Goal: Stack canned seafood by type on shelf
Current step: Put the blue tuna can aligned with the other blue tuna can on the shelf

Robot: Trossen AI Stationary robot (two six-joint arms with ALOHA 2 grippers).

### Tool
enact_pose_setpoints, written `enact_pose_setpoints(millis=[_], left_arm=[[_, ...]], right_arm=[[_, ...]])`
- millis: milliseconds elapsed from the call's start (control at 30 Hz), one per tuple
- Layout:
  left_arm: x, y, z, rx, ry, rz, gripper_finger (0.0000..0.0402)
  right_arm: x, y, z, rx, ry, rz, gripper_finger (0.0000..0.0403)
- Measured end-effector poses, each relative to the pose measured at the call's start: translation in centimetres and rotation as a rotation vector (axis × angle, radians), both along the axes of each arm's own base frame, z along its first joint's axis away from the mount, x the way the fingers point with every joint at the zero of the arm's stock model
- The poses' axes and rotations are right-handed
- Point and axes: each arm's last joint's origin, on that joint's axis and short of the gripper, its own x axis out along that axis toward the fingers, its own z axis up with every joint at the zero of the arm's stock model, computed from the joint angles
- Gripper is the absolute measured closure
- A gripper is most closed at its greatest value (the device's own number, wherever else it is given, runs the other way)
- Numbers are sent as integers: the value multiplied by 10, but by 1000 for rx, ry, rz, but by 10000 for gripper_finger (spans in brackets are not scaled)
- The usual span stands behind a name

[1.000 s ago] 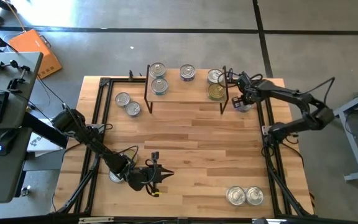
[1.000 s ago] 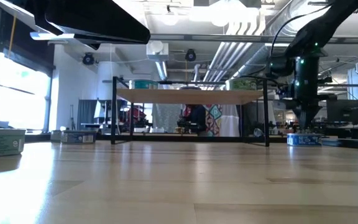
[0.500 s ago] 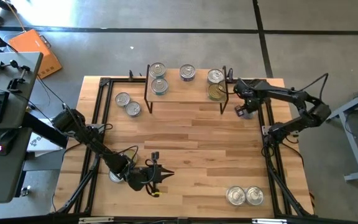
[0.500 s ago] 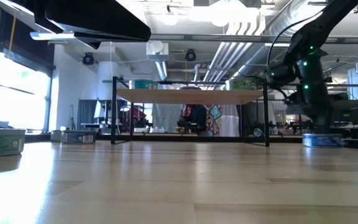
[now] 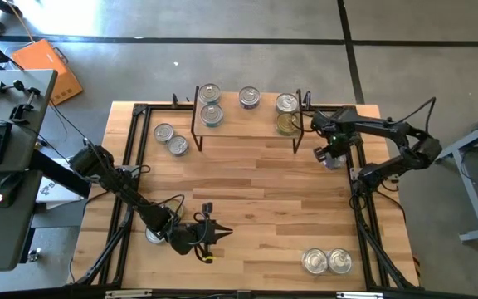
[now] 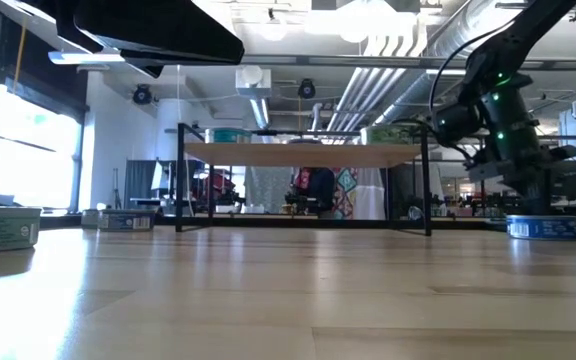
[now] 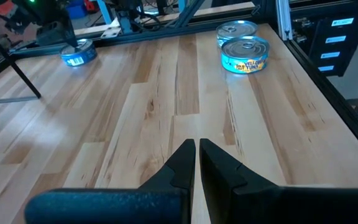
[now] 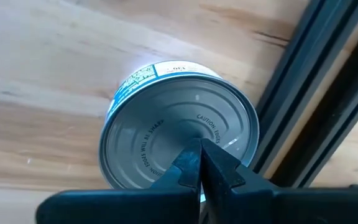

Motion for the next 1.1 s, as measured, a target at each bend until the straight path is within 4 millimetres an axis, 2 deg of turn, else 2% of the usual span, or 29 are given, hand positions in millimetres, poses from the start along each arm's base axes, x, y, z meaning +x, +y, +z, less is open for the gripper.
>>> enact_pose_setpoints(millis=[300,567,733,900,1100], left_arm=[[0,0,0,2,1,0,387],[0,0,0,2,1,0,387],[0,1,0,10,1,-2,387],[1,1,0,7,-1,0,387],[1,1,0,7,-3,-1,387]], right_arm=[[9,9,2,-20,-16,60,403],[5,21,26,-184,-78,64,403],[16,45,37,-261,-140,142,403],[28,80,42,-348,-178,260,403],[32,117,43,-297,-185,458,403]])
